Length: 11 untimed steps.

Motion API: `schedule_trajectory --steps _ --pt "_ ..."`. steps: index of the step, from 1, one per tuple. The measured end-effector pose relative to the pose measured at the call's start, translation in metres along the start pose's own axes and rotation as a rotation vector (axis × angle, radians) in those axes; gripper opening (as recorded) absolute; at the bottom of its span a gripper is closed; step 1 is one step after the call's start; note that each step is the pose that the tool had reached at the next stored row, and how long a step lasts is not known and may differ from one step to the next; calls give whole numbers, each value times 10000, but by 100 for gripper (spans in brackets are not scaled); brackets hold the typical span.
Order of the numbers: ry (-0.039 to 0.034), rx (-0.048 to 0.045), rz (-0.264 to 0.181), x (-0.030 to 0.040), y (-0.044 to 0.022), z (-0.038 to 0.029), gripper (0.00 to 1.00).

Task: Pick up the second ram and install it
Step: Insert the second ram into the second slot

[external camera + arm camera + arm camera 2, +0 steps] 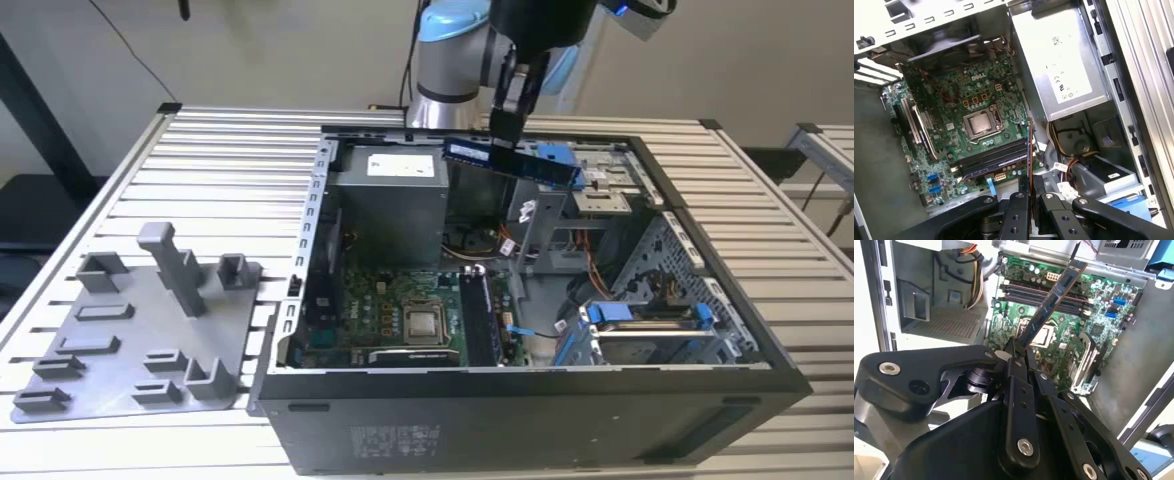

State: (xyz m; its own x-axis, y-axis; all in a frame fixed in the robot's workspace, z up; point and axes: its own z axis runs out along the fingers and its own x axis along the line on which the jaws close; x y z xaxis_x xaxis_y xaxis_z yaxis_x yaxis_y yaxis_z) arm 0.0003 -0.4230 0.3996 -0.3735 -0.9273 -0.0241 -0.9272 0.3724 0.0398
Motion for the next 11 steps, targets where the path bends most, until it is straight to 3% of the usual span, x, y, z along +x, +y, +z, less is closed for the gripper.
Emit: schedule_trajectory --steps 11 --pt "-43 26 1084 0 0 0 14"
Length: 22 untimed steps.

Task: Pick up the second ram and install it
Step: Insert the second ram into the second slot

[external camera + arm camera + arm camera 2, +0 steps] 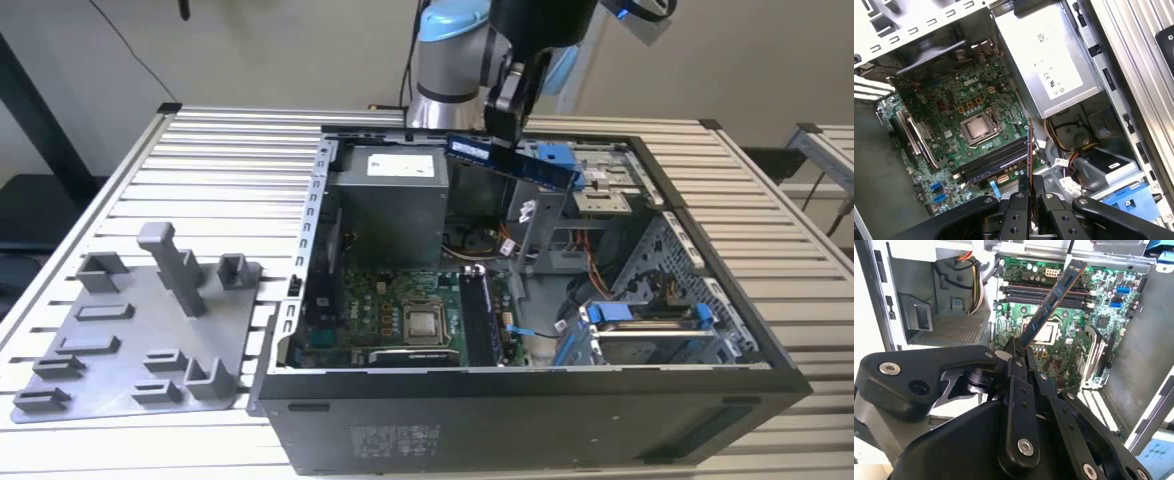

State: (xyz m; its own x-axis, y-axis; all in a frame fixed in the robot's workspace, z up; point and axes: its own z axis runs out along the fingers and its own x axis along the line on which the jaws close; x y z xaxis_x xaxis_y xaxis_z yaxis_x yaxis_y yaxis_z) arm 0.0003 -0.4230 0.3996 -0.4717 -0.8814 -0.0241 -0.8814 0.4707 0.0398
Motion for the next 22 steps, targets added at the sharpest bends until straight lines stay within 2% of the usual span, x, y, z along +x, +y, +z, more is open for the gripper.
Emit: schedule_trajectory --steps 22 --pt "-84 51 2106 0 0 0 14"
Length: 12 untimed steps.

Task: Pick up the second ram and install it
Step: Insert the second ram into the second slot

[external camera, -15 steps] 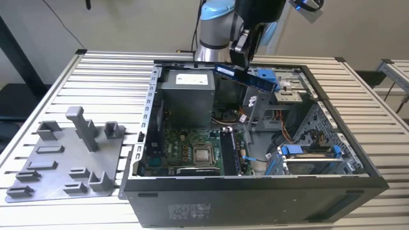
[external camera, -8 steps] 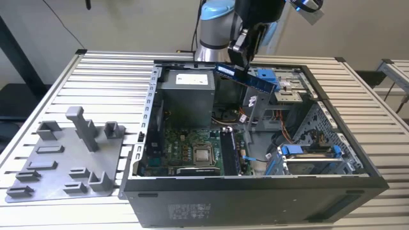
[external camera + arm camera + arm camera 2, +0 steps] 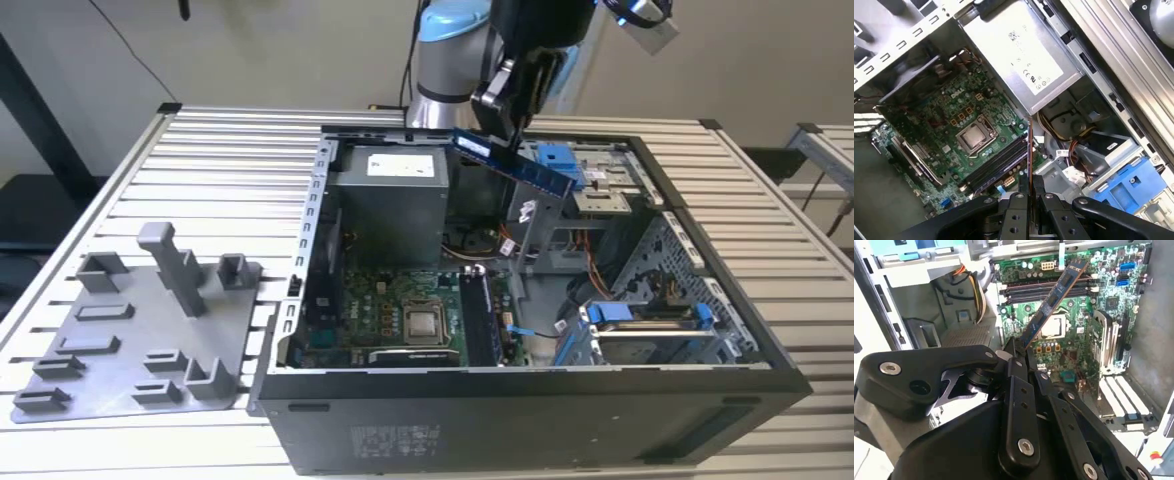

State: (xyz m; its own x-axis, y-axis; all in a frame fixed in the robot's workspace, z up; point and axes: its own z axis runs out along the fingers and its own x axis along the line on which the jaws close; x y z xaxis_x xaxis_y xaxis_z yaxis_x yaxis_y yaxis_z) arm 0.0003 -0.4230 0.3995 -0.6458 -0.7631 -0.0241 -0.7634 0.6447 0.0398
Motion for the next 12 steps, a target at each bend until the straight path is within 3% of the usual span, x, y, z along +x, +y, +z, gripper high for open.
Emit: schedule_trajectory --steps 12 --pt "-33 20 825 0 -1 1 14"
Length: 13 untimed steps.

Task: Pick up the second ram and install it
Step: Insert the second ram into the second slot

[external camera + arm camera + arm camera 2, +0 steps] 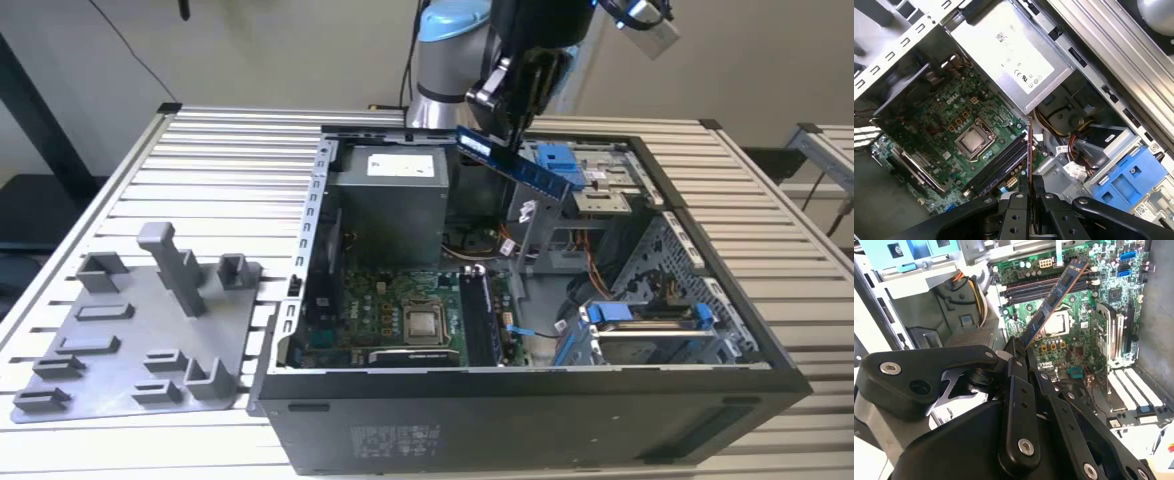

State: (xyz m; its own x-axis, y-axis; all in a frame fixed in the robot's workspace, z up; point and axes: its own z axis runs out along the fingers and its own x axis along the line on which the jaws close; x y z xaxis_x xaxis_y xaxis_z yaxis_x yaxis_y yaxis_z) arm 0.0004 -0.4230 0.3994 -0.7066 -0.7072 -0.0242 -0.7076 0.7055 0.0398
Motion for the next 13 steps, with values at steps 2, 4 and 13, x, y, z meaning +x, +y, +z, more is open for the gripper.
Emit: schedule_trajectory --steps 2,4,13 --pt "-4 3 113 0 0 0 14" --pt "-9 5 224 -1 -1 0 14" --pt "-29 19 757 -2 -6 0 14"
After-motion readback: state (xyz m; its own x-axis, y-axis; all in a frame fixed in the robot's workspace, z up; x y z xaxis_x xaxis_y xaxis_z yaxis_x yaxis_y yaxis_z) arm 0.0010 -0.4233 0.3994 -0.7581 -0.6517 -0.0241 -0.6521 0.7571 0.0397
